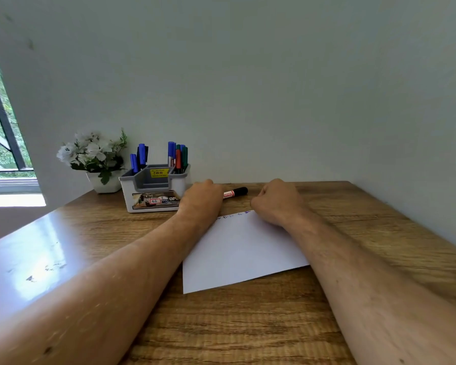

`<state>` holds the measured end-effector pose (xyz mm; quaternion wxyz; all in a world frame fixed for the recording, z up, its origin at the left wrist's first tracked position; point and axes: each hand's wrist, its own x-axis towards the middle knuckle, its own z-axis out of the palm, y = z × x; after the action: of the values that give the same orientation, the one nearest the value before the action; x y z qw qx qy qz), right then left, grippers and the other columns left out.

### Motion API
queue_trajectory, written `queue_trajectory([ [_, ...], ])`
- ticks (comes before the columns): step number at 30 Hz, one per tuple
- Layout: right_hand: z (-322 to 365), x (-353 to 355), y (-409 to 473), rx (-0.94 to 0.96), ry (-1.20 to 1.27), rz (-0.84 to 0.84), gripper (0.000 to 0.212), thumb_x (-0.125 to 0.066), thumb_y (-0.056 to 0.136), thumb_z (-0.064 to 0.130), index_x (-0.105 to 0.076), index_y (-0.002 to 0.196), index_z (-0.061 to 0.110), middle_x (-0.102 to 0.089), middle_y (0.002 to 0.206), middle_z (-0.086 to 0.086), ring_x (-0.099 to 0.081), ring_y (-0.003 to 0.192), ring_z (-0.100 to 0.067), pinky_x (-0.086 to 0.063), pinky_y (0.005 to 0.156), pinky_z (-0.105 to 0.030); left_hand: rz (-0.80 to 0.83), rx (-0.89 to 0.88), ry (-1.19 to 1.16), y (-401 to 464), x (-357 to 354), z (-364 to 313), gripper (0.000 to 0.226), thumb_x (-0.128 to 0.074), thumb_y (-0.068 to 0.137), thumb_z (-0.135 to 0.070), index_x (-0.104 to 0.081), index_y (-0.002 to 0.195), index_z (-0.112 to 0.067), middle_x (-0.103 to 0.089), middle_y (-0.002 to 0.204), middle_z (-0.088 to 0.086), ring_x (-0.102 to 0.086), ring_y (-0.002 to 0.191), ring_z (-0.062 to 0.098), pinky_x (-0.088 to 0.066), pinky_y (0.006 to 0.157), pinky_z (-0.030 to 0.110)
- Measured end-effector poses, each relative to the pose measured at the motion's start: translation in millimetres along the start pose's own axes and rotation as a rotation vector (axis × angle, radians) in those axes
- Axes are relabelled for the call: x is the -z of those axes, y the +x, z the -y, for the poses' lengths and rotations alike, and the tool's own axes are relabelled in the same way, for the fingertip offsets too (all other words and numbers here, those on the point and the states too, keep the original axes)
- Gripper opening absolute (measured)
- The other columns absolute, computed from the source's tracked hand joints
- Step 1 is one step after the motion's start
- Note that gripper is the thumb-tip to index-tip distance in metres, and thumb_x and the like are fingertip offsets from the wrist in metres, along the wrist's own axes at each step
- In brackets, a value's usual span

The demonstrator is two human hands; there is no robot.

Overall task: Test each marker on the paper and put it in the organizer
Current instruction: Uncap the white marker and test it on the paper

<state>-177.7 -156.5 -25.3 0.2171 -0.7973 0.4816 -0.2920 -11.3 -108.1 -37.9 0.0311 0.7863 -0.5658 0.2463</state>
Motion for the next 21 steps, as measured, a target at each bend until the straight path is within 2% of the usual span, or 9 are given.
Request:
queue_trajectory([
  [3,-1,0,-2,0.008,-0.015,0.016,0.023,-0.057,0.076,0.020,-0.072,0.091,0.012,-0.067,0.086,-0.002,-0.053,0.061,-0.010,-0.039,0.049,-0.019,-0.009,0.002,-0.002,-2,3,2,0.025,-0.048,0.096,-0.010,-0.063,0.116,-0.011,-0.060,0.107,0.012,-0.063,0.096,0.032,-0.053,0.079,0.041],
  [8,1,3,-4,0.006,0.031,-0.001,0.022,-0.056,0.074,0.019,-0.073,0.087,0.011,-0.070,0.084,-0.004,-0.062,0.068,-0.017,-0.049,0.058,-0.024,-0.137,0.049,-0.064,-2,17,4,0.023,-0.051,0.095,-0.011,-0.068,0.111,-0.012,-0.062,0.102,0.011,-0.063,0.088,0.029,-0.054,0.075,0.039],
  [11,2,3,-6,0.030,0.095,-0.050,0.020,-0.054,0.074,0.018,-0.071,0.077,0.007,-0.071,0.073,-0.005,-0.061,0.060,-0.018,-0.052,0.058,-0.027,-0.195,0.122,-0.282,-5,30,3,0.023,-0.055,0.093,-0.015,-0.072,0.109,-0.017,-0.067,0.095,0.005,-0.064,0.082,0.024,-0.054,0.071,0.035],
  [13,5,3,-7,0.036,0.226,-0.082,0.018,-0.053,0.077,0.017,-0.066,0.071,0.008,-0.070,0.064,-0.006,-0.061,0.048,-0.020,-0.051,0.045,-0.027,-0.205,0.192,-0.496,-10,38,1,0.020,-0.062,0.090,-0.018,-0.074,0.106,-0.021,-0.071,0.090,0.000,-0.065,0.077,0.018,-0.054,0.068,0.029],
  [15,10,4,-7,0.014,0.412,-0.095,0.020,-0.056,0.086,0.023,-0.068,0.075,0.011,-0.070,0.062,-0.005,-0.064,0.041,-0.021,-0.043,0.037,-0.022,-0.215,0.238,-0.679,-16,43,0,0.020,-0.068,0.085,-0.021,-0.075,0.104,-0.024,-0.071,0.086,-0.006,-0.067,0.075,0.012,-0.056,0.067,0.026],
  [17,15,6,-9,0.000,0.590,-0.084,0.024,-0.060,0.093,0.035,-0.071,0.088,0.015,-0.074,0.070,-0.005,-0.069,0.048,-0.022,-0.046,0.040,-0.023,-0.227,0.237,-0.801,-21,49,-4,0.019,-0.073,0.081,-0.025,-0.075,0.099,-0.025,-0.070,0.080,-0.011,-0.066,0.072,0.005,-0.056,0.064,0.023],
  [21,21,10,-10,0.010,0.823,-0.079,0.030,-0.062,0.095,0.040,-0.070,0.105,0.013,-0.075,0.094,-0.002,-0.075,0.070,-0.029,-0.062,0.059,-0.041,-0.259,0.192,-0.955,-26,60,-19,0.019,-0.079,0.071,-0.029,-0.074,0.090,-0.027,-0.069,0.071,-0.011,-0.065,0.064,0.001,-0.051,0.056,0.015],
])
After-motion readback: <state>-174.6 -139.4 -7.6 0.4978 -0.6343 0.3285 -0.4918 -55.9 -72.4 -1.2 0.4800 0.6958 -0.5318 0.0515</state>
